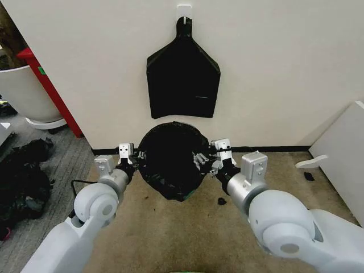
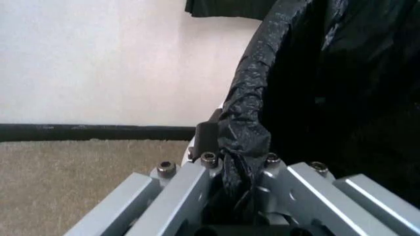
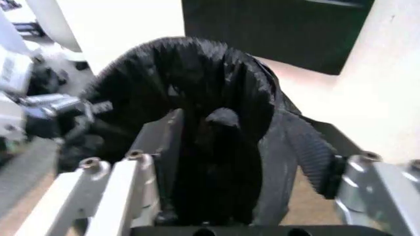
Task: Place the garbage bag over the trash bin.
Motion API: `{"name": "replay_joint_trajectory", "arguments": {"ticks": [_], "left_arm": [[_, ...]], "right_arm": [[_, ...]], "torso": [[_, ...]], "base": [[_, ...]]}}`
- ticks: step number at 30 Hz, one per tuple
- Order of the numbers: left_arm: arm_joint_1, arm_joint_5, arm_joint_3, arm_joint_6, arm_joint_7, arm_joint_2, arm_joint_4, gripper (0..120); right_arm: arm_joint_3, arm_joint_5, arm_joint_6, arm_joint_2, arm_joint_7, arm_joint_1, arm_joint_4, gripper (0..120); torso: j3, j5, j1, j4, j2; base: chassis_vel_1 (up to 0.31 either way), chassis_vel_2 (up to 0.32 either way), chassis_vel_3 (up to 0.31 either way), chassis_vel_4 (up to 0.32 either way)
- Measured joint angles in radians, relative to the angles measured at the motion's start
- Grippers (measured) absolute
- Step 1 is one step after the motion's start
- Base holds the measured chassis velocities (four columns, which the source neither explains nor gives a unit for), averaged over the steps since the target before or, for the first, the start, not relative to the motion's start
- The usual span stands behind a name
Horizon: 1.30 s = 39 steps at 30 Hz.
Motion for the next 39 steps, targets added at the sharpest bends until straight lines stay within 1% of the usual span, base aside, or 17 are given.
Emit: {"name": "replay_joint_trajectory", "arguments": {"ticks": [2,3,4,5,6,10,14,20,21,24,25,27,28,33,36,37,39], "left_arm": [[-0.003,0.000,0.002,0.000,0.002,0.000,0.000,1],[-0.004,0.000,0.003,0.001,0.002,0.000,0.000,1],[-0.008,-0.001,0.003,0.001,0.002,0.000,0.000,1],[-0.010,-0.001,0.004,0.001,0.002,0.000,0.000,1],[-0.010,-0.001,0.004,0.001,0.002,0.000,0.000,1],[-0.012,-0.004,0.005,0.001,0.001,0.000,-0.003,1],[-0.009,-0.004,0.005,0.001,0.002,0.000,-0.005,1],[-0.009,-0.004,0.005,0.001,0.008,-0.001,-0.005,1],[-0.009,-0.004,0.005,0.001,0.008,-0.001,-0.005,1],[-0.010,-0.004,0.005,0.001,0.008,-0.001,-0.006,1],[-0.010,-0.004,0.005,0.001,0.008,-0.001,-0.007,1],[-0.007,-0.004,0.003,0.001,0.008,-0.001,-0.010,1],[-0.007,-0.004,0.003,0.001,0.008,-0.001,-0.010,1],[-0.004,-0.004,0.001,0.000,0.009,0.000,-0.013,1],[-0.004,-0.004,0.000,0.000,0.009,0.001,-0.013,1],[-0.004,-0.004,0.000,0.000,0.009,0.001,-0.013,1],[-0.003,-0.004,-0.001,-0.001,0.009,0.001,-0.013,1]], "right_arm": [[-0.011,-0.010,-0.011,0.010,0.003,-0.005,-0.013,67],[-0.015,-0.010,-0.014,0.015,0.007,-0.005,-0.018,68],[-0.024,-0.010,-0.017,0.030,0.015,-0.006,-0.036,75],[-0.027,-0.012,-0.017,0.034,0.018,-0.006,-0.045,79],[-0.027,-0.012,-0.017,0.034,0.018,-0.006,-0.045,79],[-0.034,-0.041,-0.017,0.050,0.020,-0.008,-0.092,95],[-0.033,-0.055,-0.016,0.051,0.020,-0.009,-0.115,97],[-0.029,-0.057,-0.004,0.049,0.020,-0.012,-0.131,72],[-0.029,-0.057,-0.004,0.049,0.020,-0.012,-0.131,72],[-0.029,-0.054,0.000,0.049,0.022,-0.012,-0.140,60],[-0.029,-0.054,0.000,0.049,0.022,-0.012,-0.140,60],[-0.028,-0.053,0.004,0.049,0.023,-0.012,-0.145,49],[-0.028,-0.053,0.004,0.049,0.023,-0.012,-0.145,49],[-0.027,-0.048,0.012,0.042,0.026,-0.013,-0.147,29],[-0.023,-0.047,0.016,0.036,0.030,-0.014,-0.145,14],[-0.023,-0.047,0.016,0.036,0.030,-0.014,-0.145,14],[-0.016,-0.044,0.021,0.031,0.033,-0.014,-0.140,5]], "torso": [[0.000,0.0000,0.000,-0.0001,0.000],[0.000,-0.0001,0.000,-0.0001,0.000],[0.000,0.0001,0.000,0.0001,0.000],[0.000,0.0000,0.000,0.0001,0.000],[0.000,0.0000,0.000,0.0001,0.000],[0.000,0.0000,0.000,0.0001,0.000],[0.000,0.0000,0.000,0.0001,0.000],[0.000,0.0000,0.000,0.0001,0.000],[0.000,0.0000,0.000,0.0001,0.000],[0.000,0.0000,0.000,0.0001,0.000],[0.000,0.0000,0.000,0.0001,0.000],[0.000,0.0000,0.000,0.0001,0.000],[0.000,0.0000,0.000,0.0001,0.000],[0.000,0.0000,0.000,0.0001,0.000],[0.000,0.0000,0.000,0.0001,0.000],[0.000,0.0000,0.000,0.0001,0.000],[0.000,0.0000,0.000,0.0000,0.000]], "base": [[0.000,0.000,0.000,0.000],[0.000,0.000,0.000,0.000],[0.000,0.000,0.000,0.000],[0.000,0.000,0.000,0.000],[0.000,0.000,0.000,0.000],[0.000,0.000,0.000,0.000],[0.000,0.000,0.000,0.000],[0.000,0.000,0.000,0.000],[0.000,0.000,0.000,0.000],[0.000,0.000,0.000,0.000],[0.000,0.000,0.000,0.000],[0.000,0.000,0.000,0.000],[0.000,0.000,0.000,0.000],[0.000,0.000,0.000,0.000],[0.000,0.000,0.000,0.000],[0.000,0.000,0.000,0.000],[0.000,0.000,0.000,0.000]]}}
